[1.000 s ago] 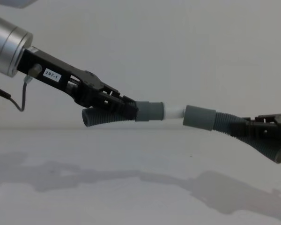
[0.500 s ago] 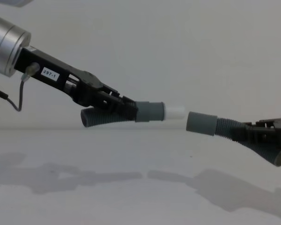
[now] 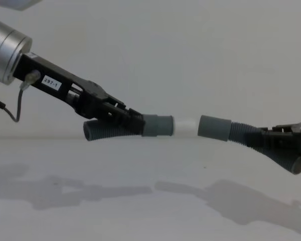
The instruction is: Use both hands to pick up one end of the pipe from the table, align the ends, and insert them.
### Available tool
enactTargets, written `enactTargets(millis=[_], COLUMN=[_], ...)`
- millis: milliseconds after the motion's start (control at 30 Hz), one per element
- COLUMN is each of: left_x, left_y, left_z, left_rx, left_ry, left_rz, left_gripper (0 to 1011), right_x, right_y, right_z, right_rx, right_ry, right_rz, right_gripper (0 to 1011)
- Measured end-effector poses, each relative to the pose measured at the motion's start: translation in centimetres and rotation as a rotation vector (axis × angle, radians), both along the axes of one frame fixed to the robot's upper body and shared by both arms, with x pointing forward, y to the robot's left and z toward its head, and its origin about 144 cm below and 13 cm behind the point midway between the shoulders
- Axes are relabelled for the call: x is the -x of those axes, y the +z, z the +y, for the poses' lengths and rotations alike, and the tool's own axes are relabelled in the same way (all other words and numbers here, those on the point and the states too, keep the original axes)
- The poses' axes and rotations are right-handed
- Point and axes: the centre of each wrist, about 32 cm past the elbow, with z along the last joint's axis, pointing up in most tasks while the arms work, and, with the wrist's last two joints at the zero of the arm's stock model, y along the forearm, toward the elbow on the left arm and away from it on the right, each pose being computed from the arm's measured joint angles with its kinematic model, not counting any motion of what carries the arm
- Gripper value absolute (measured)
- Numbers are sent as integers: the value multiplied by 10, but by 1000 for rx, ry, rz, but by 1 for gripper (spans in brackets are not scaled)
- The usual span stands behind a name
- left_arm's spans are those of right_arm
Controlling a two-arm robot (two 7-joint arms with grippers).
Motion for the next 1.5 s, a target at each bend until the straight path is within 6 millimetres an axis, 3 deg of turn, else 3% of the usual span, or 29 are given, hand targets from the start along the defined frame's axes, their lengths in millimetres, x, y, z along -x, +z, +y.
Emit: enactTargets(millis=[1500], left_x=[0], left_y=[-1], left_z=[-3], left_rx=[8], left_ry=[7], left_rz=[-1], left_gripper=[313], right_x=[-1], right_y=[-4], right_z=[-4], right_rx=[-25], right_ry=[59], right_rz=[3], right_gripper=[256])
